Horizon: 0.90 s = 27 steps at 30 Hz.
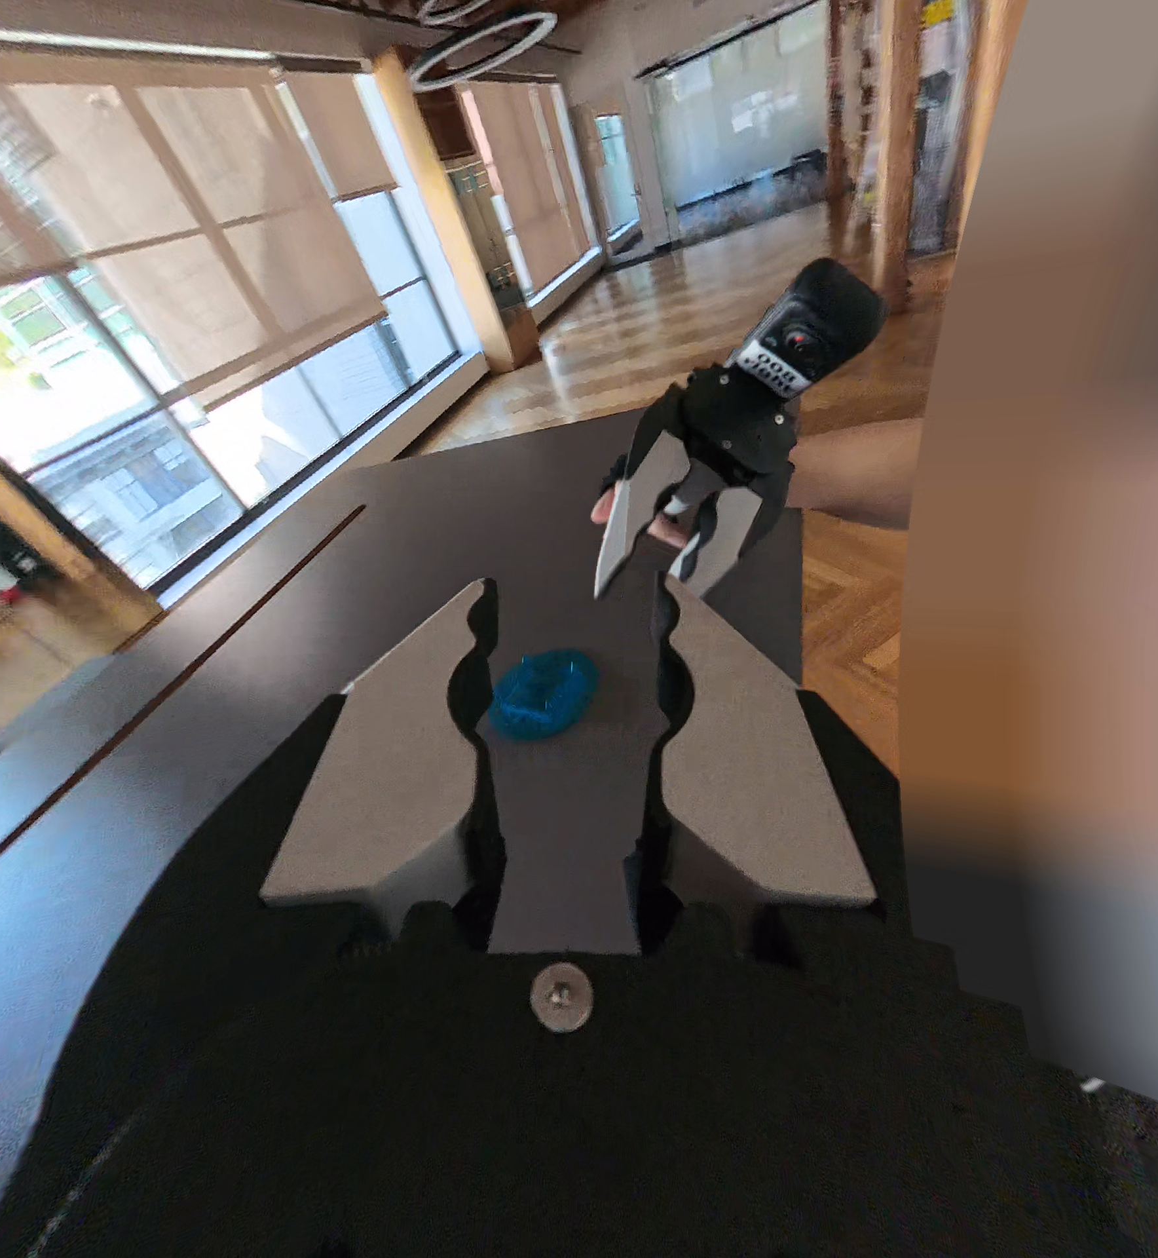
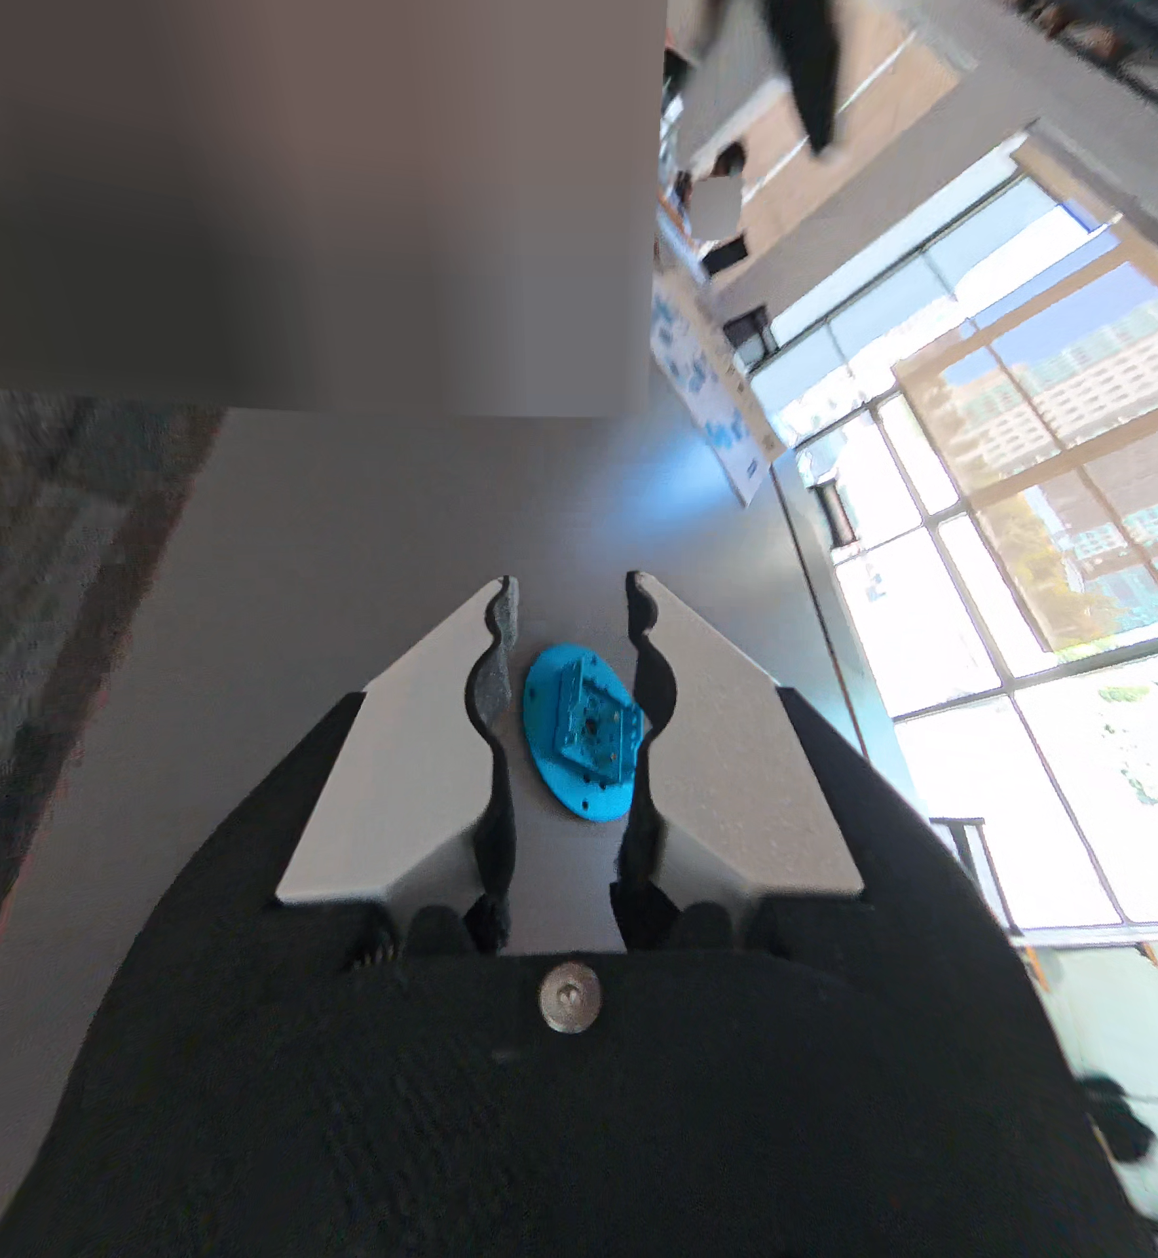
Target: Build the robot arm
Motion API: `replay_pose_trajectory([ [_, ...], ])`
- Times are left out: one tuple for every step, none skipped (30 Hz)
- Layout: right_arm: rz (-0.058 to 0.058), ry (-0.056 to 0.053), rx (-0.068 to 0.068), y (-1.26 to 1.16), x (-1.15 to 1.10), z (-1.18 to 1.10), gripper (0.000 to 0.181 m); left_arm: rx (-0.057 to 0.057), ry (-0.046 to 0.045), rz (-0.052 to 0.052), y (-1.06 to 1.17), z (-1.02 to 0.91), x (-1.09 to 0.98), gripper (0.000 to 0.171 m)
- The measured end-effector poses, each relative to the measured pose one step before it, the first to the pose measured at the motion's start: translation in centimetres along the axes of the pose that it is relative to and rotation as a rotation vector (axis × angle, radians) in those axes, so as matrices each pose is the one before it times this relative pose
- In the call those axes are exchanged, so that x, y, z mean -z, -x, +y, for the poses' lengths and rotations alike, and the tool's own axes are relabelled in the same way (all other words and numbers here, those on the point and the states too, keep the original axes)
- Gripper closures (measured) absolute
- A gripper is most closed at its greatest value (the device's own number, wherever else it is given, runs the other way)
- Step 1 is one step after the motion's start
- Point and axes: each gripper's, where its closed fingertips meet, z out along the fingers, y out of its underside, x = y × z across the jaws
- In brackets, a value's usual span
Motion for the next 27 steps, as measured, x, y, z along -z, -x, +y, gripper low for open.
replay_pose_trajectory([
  [0.0121,-0.0526,-0.0257,-0.425,0.497,-1.159,0.153,0.0367,0.01674,-0.0675,-0.331,-0.189,3.023,0.126],
  [0.0100,-0.0414,-0.0277,-0.525,0.519,-1.073,0.158,0.0301,0.02000,-0.0928,-0.156,0.301,3.577,0.124],
  [0.0044,-0.0257,-0.0343,-0.556,0.469,-0.974,0.161,0.0312,0.01040,-0.1021,-0.043,0.649,4.118,0.123],
  [0.0058,-0.0219,-0.0443,-0.572,0.374,-1.061,0.162,0.0347,0.00556,-0.1051,0.089,1.058,4.577,0.123],
  [0.0076,-0.0222,-0.0529,-0.402,0.265,-1.241,0.162,0.0331,0.00896,-0.1178,0.481,1.460,4.939,0.123],
  [0.0004,-0.0244,-0.0581,0.063,0.031,-1.468,0.162,0.0327,0.00441,-0.1355,1.116,1.693,5.175,0.124],
  [-0.0088,-0.0271,-0.0549,0.630,-0.237,-1.672,0.162,0.0338,-0.00916,-0.1360,1.744,1.559,5.267,0.124],
  [0.0024,-0.0260,-0.0463,0.920,-0.623,-1.702,0.161,0.0343,-0.02888,-0.1159,2.199,1.037,5.133,0.128],
  [-0.0063,-0.0203,-0.0300,1.459,-1.076,-1.497,0.161,0.0362,-0.04120,-0.0852,2.458,0.355,4.764,0.134],
  [-0.0005,-0.0176,-0.0267,1.689,-1.627,-1.330,0.159,0.0316,-0.02321,-0.0586,2.638,-0.029,4.150,0.137],
  [0.0039,-0.0196,-0.0220,1.809,-2.152,-1.182,0.152,0.0176,0.00932,-0.0423,2.820,0.003,3.480,0.135],
  [0.0244,-0.0164,-0.0316,1.577,-2.690,-0.953,0.150,0.0024,0.02304,-0.0309,2.926,0.178,2.915,0.130],
  [0.0325,-0.0047,-0.0401,1.473,-3.097,-0.623,0.147,-0.0101,0.02426,-0.0227,3.017,0.369,2.475,0.126],
  [0.0268,-0.0162,-0.0393,1.610,-3.374,-0.616,0.146,-0.0178,0.02293,-0.0302,3.278,0.588,2.108,0.124],
  [0.0067,-0.0321,-0.0309,1.887,-3.709,-0.603,0.151,-0.0174,0.01725,-0.0403,3.516,0.792,1.681,0.121],
  [-0.0385,-0.0330,-0.0198,2.428,-4.208,-0.409,0.154,-0.0138,0.01377,-0.0340,3.490,1.020,1.151,0.120],
  [-0.0841,-0.0386,-0.0034,2.802,-4.729,-0.268,0.157,-0.0103,0.01768,-0.0253,3.434,1.317,0.611,0.120],
  [-0.0960,-0.0488,-0.0073,2.487,-5.182,-0.001,0.159,0.0044,0.02314,-0.0304,3.551,1.539,0.084,0.119],
  [-0.0845,-0.0102,-0.0055,1.786,-5.488,0.973,0.159,0.0281,0.02130,-0.0302,3.498,1.524,-0.434,0.120],
  [-0.0548,0.0569,-0.0091,0.870,-5.685,1.946,0.159,0.0365,0.01623,-0.0179,3.153,1.324,-0.913,0.123],
  [-0.0560,0.0599,-0.0262,0.627,-5.908,1.877,0.158,0.0380,0.01876,-0.0196,2.995,1.240,-1.236,0.128],
  [-0.0880,0.0485,-0.0556,0.811,-6.099,1.701,0.157,0.0420,0.01572,-0.0365,3.071,1.013,-1.394,0.131],
  [-0.0956,0.0410,-0.0809,0.294,-6.098,1.747,0.157,0.0426,0.00402,-0.0428,2.975,0.663,-1.468,0.131],
  [-0.0453,0.0289,-0.0910,-1.311,-5.987,2.020,0.157,0.0477,-0.00191,-0.0259,2.467,0.327,-1.451,0.131],
  [0.0071,0.0290,-0.0811,-2.861,-5.777,2.531,0.157,0.0492,-0.00674,-0.0081,1.995,-0.086,-1.301,0.132],
  [0.0569,0.0538,-0.0583,-4.221,-5.470,3.073,0.157,0.0381,-0.01226,-0.0125,1.891,-0.406,-1.084,0.134],
  [0.1030,0.0510,-0.0248,-5.156,-5.358,3.166,0.157,0.0272,-0.01364,-0.0251,1.909,-0.602,-0.879,0.134],
])
